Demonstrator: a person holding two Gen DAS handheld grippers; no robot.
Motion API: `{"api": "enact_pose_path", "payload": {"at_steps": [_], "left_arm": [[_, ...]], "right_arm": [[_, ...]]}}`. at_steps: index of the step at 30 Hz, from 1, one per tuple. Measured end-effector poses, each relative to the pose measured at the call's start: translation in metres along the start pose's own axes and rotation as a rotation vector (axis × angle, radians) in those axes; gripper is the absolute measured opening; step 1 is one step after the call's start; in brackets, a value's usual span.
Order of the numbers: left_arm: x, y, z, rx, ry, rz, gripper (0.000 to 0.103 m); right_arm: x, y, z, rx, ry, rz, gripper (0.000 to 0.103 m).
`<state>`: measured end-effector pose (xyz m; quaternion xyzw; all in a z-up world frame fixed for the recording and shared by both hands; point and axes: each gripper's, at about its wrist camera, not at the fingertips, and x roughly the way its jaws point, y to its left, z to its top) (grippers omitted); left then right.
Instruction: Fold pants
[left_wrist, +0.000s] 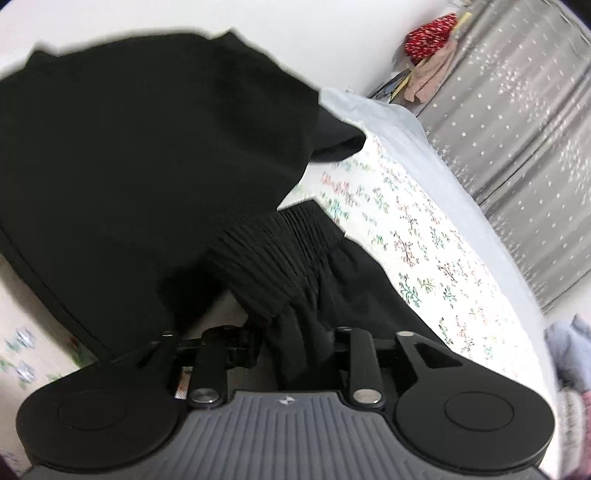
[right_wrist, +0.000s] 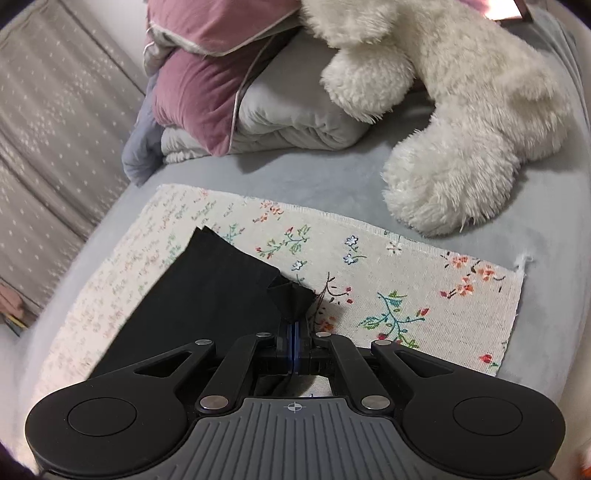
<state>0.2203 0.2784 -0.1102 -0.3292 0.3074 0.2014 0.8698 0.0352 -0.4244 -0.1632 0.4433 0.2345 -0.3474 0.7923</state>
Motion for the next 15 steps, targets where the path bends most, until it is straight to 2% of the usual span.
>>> {"api": "enact_pose_path", "payload": {"at_steps": [1,2,3,4,7,8,10,11,13,15], "left_arm": [[-0.008,-0.004,0.001,0.014,-0.032,0.048,0.034],[-0.015,-0.006,0.002,0.025,-0.062,0.099,0.044],[-0.023,-0.009,0.003,0.026,-0.092,0.153,0.046],[-0.032,-0.01,0.004,0.014,-0.12,0.195,0.046],[-0.054,-0.015,0.006,-0.042,-0.195,0.218,0.046],[-0.062,-0.022,0.005,-0.026,-0.215,0.198,0.046],[-0.076,-0.041,-0.004,0.035,-0.222,0.15,0.046],[-0.081,-0.053,-0.01,0.071,-0.211,0.106,0.046],[-0.084,-0.078,-0.028,0.162,-0.136,-0.023,0.046],[-0.083,-0.107,-0.063,0.283,-0.001,-0.171,0.046]], "right_arm": [[0.0,-0.004,0.0,0.023,0.004,0.005,0.008],[0.001,-0.006,-0.001,0.056,0.007,0.003,0.012],[0.002,-0.01,-0.001,0.09,0.017,0.002,0.014],[0.004,-0.013,-0.001,0.12,0.023,0.011,0.021],[0.004,-0.013,-0.003,0.131,0.016,0.045,0.035],[0.004,-0.01,-0.003,0.11,0.015,0.05,0.042],[0.005,-0.003,-0.004,0.064,0.017,0.052,0.049],[0.005,-0.002,-0.004,0.054,0.016,0.047,0.049],[0.006,-0.002,-0.005,0.064,0.012,0.046,0.049],[0.006,-0.003,-0.005,0.07,0.011,0.048,0.049]]}}
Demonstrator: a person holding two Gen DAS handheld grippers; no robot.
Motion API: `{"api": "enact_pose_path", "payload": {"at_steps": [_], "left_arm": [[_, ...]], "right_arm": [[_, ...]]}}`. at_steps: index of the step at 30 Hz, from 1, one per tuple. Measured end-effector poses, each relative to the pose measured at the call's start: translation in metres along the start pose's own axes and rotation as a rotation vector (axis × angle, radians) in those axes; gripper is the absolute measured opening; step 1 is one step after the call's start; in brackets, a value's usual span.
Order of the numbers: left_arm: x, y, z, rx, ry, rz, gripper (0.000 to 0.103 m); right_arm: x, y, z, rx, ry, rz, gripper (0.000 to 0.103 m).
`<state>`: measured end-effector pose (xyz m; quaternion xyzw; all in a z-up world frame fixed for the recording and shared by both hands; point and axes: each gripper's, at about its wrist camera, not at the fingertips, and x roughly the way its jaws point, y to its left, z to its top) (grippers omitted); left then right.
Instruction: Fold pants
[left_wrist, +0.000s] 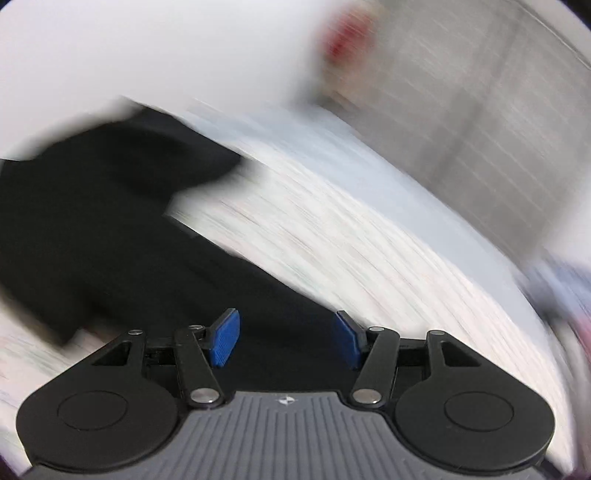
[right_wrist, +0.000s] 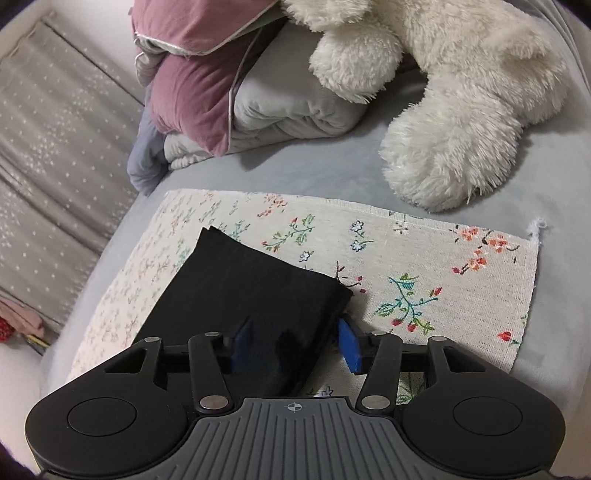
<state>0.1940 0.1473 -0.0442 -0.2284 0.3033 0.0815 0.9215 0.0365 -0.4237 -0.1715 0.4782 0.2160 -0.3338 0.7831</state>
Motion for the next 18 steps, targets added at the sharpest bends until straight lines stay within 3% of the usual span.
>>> {"api": "enact_pose_path", "payload": {"at_steps": [4,7,10,12,18], "left_arm": [[0.009,-0.07,-0.074,0.232,0.132,-0.207,0.046],[0.016,-0.098,-0.123,0.37,0.226,-0.325,0.046],[0.023,-0.111,-0.158,0.456,0.306,-0.331,0.046],[0.016,-0.12,-0.174,0.564,0.269,-0.298,0.046],[0.023,-0.127,-0.176,0.719,0.282,-0.233,0.046]], "right_arm": [[-0.001,-0.002,-0.001,-0.009,-0.002,0.002,0.049],[-0.002,-0.004,-0.001,-0.013,-0.002,0.005,0.049],[0.0,0.0,-0.003,-0.051,-0.001,-0.009,0.049],[0.0,0.004,-0.005,-0.082,-0.002,-0.02,0.049],[0.002,-0.003,-0.001,-0.041,0.001,0.003,0.049]]}}
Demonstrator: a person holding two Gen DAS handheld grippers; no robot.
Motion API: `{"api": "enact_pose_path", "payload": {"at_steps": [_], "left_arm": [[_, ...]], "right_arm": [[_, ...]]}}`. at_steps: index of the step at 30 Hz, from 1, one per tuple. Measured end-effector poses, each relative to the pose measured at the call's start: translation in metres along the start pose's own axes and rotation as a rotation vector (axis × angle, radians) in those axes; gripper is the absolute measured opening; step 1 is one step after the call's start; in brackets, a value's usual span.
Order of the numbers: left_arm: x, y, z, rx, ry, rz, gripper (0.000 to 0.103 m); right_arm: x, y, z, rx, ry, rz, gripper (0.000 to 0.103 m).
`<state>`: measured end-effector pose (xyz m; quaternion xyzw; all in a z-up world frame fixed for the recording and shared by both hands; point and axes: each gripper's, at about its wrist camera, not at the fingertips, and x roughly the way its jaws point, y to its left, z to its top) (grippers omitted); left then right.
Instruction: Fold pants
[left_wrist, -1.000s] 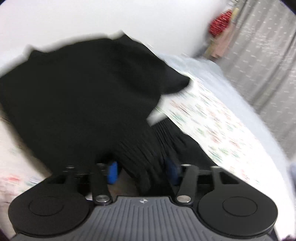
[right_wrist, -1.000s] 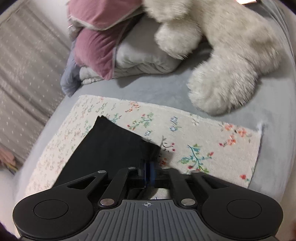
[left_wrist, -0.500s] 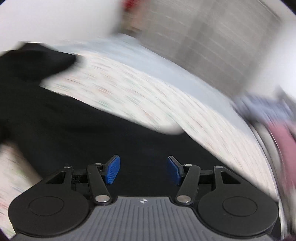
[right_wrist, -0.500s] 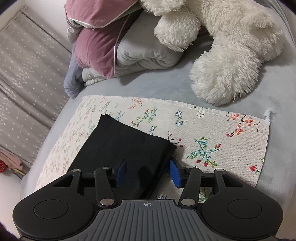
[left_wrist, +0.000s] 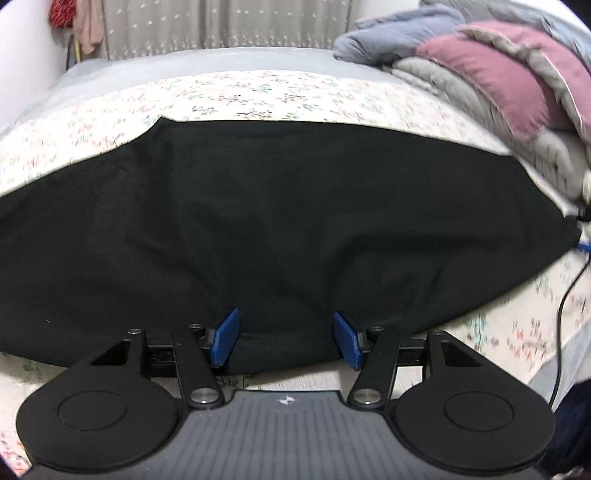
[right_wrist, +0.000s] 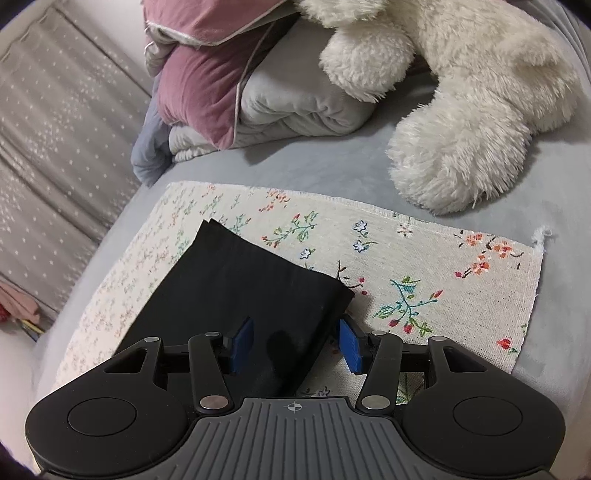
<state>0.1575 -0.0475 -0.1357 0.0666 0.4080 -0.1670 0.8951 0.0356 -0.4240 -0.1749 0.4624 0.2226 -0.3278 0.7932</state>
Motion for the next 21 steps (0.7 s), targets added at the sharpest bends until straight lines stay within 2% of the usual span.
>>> {"api": "enact_pose_path", "payload": {"at_steps": [2,3,4,5,8,10,12,13,15,17,21], "left_arm": [[0.0,-0.001,0.002,0.034,-0.012,-0.009,0.046],[-0.002,-0.002,0.005,0.037,-0.037,-0.031,0.046],[-0.007,-0.003,0.005,0.035,-0.071,-0.051,0.046],[-0.01,-0.003,0.008,0.035,-0.1,-0.063,0.046],[-0.007,-0.007,0.018,0.041,-0.133,-0.094,0.046],[0.006,-0.006,0.021,0.024,-0.091,-0.136,0.049],[0.031,-0.012,0.024,-0.008,0.03,-0.183,0.05],[0.038,-0.012,0.023,-0.018,0.052,-0.196,0.051],[0.037,-0.018,0.025,0.059,0.065,-0.201,0.053],[0.033,-0.021,0.028,0.099,0.093,-0.255,0.053],[0.032,0.0,0.038,0.014,0.101,-0.36,0.053]], "right_arm": [[0.001,0.001,0.0,-0.012,-0.005,-0.007,0.045],[0.001,0.002,-0.001,-0.02,-0.01,-0.024,0.04],[0.001,0.002,0.0,-0.025,-0.013,-0.045,0.025],[0.001,-0.001,0.0,-0.011,-0.012,-0.052,0.014],[0.0,-0.006,0.002,0.032,-0.012,-0.03,0.005],[-0.004,-0.002,0.002,0.012,-0.035,-0.025,0.003],[-0.01,0.005,0.002,-0.025,-0.074,-0.011,0.003],[-0.014,0.01,0.002,-0.047,-0.094,-0.002,0.003],[-0.023,0.019,0.003,-0.082,-0.124,0.03,0.003],[-0.029,0.027,0.004,-0.111,-0.147,0.061,0.003],[-0.041,0.05,0.002,-0.188,-0.188,0.128,0.003]]}}
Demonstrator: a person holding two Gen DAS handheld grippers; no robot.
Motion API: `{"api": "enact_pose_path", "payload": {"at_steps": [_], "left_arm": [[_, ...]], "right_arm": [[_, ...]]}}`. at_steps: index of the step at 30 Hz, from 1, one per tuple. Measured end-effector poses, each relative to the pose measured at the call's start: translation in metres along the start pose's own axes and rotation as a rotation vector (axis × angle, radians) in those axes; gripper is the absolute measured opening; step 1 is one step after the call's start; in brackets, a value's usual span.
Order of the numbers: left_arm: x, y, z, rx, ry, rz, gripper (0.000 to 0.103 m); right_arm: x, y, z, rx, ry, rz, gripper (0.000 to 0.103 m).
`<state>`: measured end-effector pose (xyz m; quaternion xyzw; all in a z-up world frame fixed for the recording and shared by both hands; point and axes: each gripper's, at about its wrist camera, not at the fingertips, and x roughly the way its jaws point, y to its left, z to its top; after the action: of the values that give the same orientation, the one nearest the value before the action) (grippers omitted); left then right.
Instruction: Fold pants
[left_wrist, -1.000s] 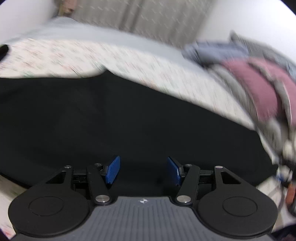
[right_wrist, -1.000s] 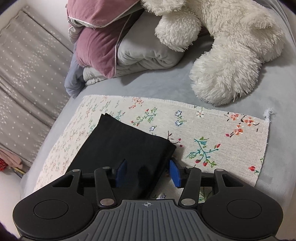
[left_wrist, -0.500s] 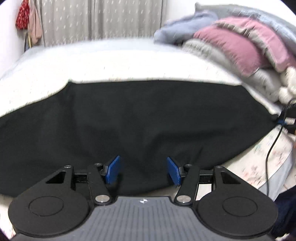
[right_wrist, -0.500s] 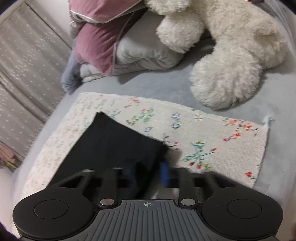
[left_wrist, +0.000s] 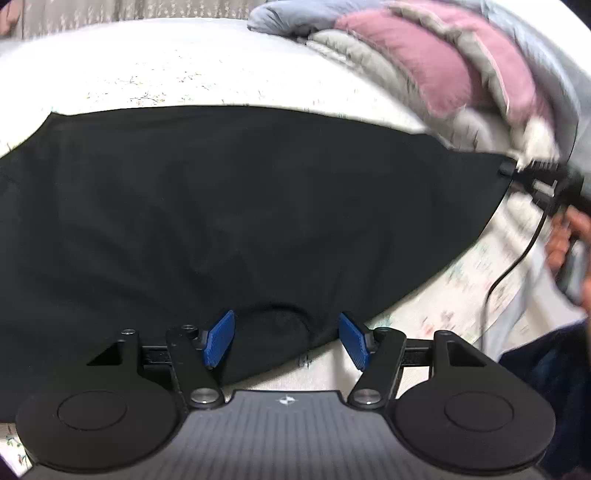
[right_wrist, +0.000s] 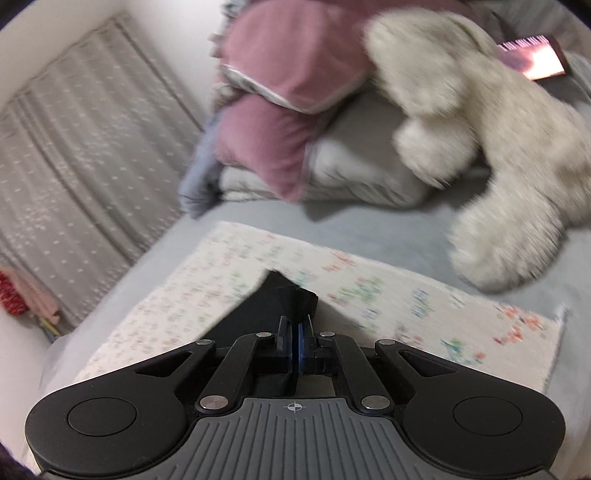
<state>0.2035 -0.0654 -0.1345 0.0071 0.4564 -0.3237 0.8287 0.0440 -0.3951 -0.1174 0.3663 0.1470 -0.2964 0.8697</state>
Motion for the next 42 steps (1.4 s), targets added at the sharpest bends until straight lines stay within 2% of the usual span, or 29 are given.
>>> {"api": "enact_pose_path", "payload": {"at_steps": [3,5,7,9,13,17,19,21,23,27,31,37,38,40,41,42], "left_arm": [[-0.02,0.022,0.009,-0.083,-0.051,-0.068,0.053],[-0.036,0.037,0.012,-0.141,-0.101,-0.087,0.053],[-0.049,0.054,0.014,-0.213,-0.163,-0.091,0.053],[-0.055,0.071,0.014,-0.31,-0.214,-0.128,0.053],[-0.047,0.088,0.008,-0.457,-0.265,-0.221,0.053],[-0.028,0.092,0.004,-0.569,-0.263,-0.307,0.06],[-0.019,0.093,0.003,-0.594,-0.232,-0.313,0.061],[-0.014,0.092,0.002,-0.611,-0.204,-0.295,0.061],[-0.01,0.092,0.001,-0.626,-0.195,-0.295,0.061],[-0.018,0.104,0.009,-0.653,-0.203,-0.326,0.066],[-0.006,0.101,0.012,-0.683,-0.18,-0.361,0.067],[0.012,0.099,0.023,-0.673,-0.143,-0.329,0.067],[0.015,0.098,0.027,-0.659,-0.143,-0.326,0.065],[0.018,0.096,0.034,-0.596,-0.142,-0.297,0.044],[0.019,0.092,0.04,-0.543,-0.138,-0.253,0.011],[0.02,0.091,0.043,-0.507,-0.138,-0.215,0.0]], "right_arm": [[-0.009,0.031,-0.002,-0.116,-0.039,0.07,0.003],[-0.015,0.056,-0.008,-0.216,-0.066,0.115,0.003],[-0.022,0.081,-0.018,-0.304,-0.08,0.177,0.003],[-0.029,0.114,-0.037,-0.427,-0.083,0.241,0.003],[-0.041,0.184,-0.103,-0.734,-0.045,0.376,0.003],[-0.037,0.23,-0.189,-0.985,0.108,0.439,0.003],[-0.035,0.24,-0.224,-1.074,0.162,0.447,0.003],[-0.031,0.244,-0.242,-1.098,0.213,0.451,0.003],[-0.03,0.245,-0.246,-1.091,0.222,0.441,0.003],[-0.032,0.243,-0.23,-1.035,0.192,0.435,0.003],[-0.037,0.241,-0.223,-1.004,0.17,0.45,0.003],[-0.056,0.234,-0.24,-1.159,0.11,0.498,0.003],[-0.057,0.232,-0.243,-1.186,0.101,0.5,0.003],[-0.056,0.233,-0.247,-1.227,0.088,0.499,0.003],[-0.056,0.233,-0.249,-1.241,0.083,0.495,0.003],[-0.059,0.233,-0.252,-1.25,0.076,0.493,0.003]]}}
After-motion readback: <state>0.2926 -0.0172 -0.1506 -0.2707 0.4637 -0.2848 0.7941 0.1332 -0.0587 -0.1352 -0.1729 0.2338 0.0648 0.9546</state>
